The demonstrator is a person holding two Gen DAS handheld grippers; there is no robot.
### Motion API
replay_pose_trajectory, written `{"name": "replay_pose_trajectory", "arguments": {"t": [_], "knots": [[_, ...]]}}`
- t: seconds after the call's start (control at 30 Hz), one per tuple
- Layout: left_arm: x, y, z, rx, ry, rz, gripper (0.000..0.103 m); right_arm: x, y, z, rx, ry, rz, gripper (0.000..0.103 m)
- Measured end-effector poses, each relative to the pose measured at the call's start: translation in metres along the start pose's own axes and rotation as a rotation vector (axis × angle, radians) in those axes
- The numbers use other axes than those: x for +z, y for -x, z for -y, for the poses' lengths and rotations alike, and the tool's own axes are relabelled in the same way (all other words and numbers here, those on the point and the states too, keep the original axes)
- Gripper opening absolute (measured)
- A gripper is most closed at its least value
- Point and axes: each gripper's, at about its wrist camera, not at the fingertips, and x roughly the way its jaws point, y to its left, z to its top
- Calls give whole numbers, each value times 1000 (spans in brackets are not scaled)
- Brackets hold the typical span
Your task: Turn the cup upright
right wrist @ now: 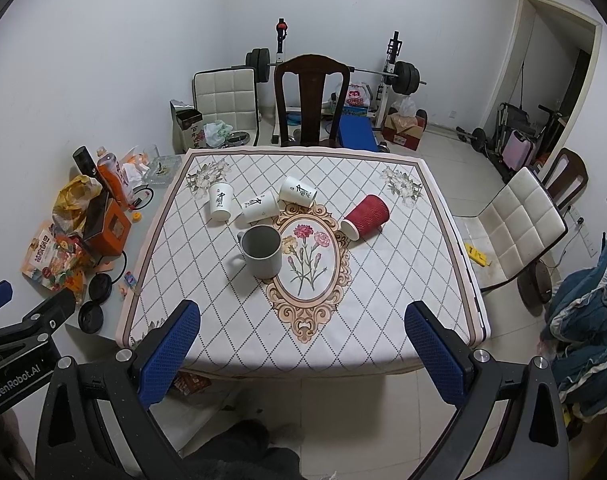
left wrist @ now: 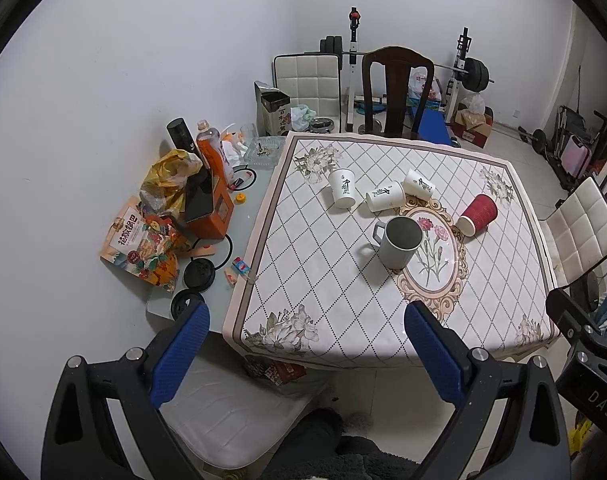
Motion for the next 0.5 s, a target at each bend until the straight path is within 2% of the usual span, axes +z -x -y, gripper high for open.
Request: {"name": "replay_pose_trajectory", "arguments": {"t": [0.5], "knots": [[0, 1, -5, 6, 0, 2, 100, -4, 2, -6, 9, 9, -3, 103]]}}
